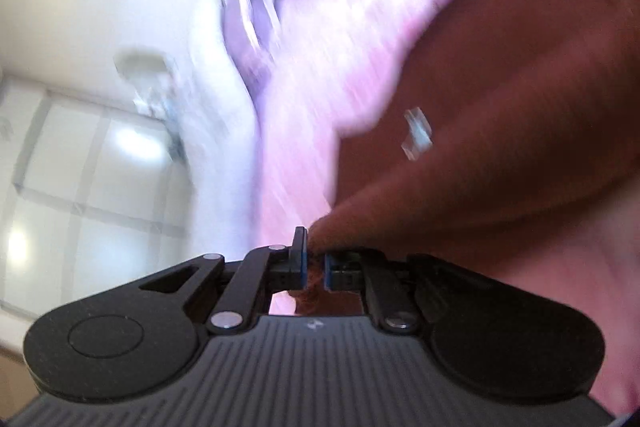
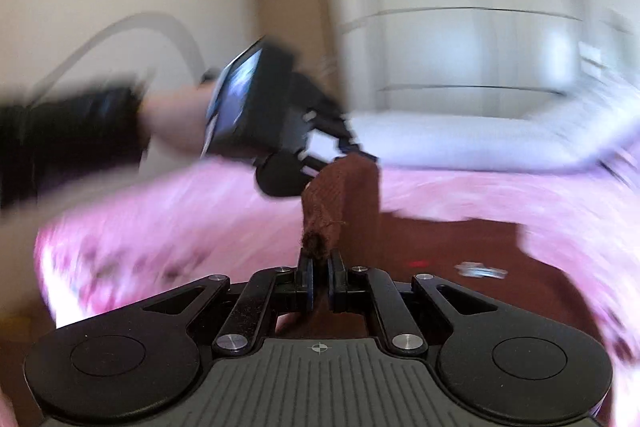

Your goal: Fold clothes

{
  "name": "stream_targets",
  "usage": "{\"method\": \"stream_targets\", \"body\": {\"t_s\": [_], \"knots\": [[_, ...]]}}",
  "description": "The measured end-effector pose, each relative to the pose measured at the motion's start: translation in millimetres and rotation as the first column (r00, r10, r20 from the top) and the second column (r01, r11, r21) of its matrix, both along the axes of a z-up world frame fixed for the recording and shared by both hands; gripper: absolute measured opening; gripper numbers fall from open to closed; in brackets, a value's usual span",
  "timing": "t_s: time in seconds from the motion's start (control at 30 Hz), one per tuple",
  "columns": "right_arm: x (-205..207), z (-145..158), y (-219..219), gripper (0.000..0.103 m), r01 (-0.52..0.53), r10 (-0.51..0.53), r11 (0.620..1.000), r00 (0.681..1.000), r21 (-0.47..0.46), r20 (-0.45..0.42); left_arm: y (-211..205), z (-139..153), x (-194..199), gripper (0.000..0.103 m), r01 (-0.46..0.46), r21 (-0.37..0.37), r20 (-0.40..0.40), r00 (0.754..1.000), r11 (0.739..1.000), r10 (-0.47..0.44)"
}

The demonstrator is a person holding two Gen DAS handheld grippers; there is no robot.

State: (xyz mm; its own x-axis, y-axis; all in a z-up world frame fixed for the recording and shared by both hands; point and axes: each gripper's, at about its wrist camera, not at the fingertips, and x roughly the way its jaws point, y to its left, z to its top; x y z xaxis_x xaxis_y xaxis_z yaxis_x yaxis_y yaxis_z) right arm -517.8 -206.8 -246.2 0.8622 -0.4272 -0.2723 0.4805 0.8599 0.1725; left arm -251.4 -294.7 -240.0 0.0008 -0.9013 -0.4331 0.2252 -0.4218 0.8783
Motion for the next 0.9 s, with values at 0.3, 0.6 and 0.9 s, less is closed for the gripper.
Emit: {"method": "stream_targets", "body": {"t_s": [0.3,0.6,0.9], "knots": [[-136.5,-93.3,-68.6,0.005,0.390,-0.435,0.811,0.901,0.437,0.003,-104.2,-80.5,-145.3,0.029,0.038,0.171,-0.137,0.991,0.985,-0.015],[-155.1,-99.7,-87.6,0.005,0.359,-0.451,0.763,0.892,0.538,0.044,-35.5,-34.6,-36.6,0.038,-0.198,0.275,-0.496,0.809,0.941,0.315],[-197.3,-104.7,-77.5,0.005,0.411,-0.574,0.636,0.817,0.653,0.045,42.6,-40.5,-29.1,0.041,-0.168,0.320,-0.537,0.779,0.932,0.324]]}}
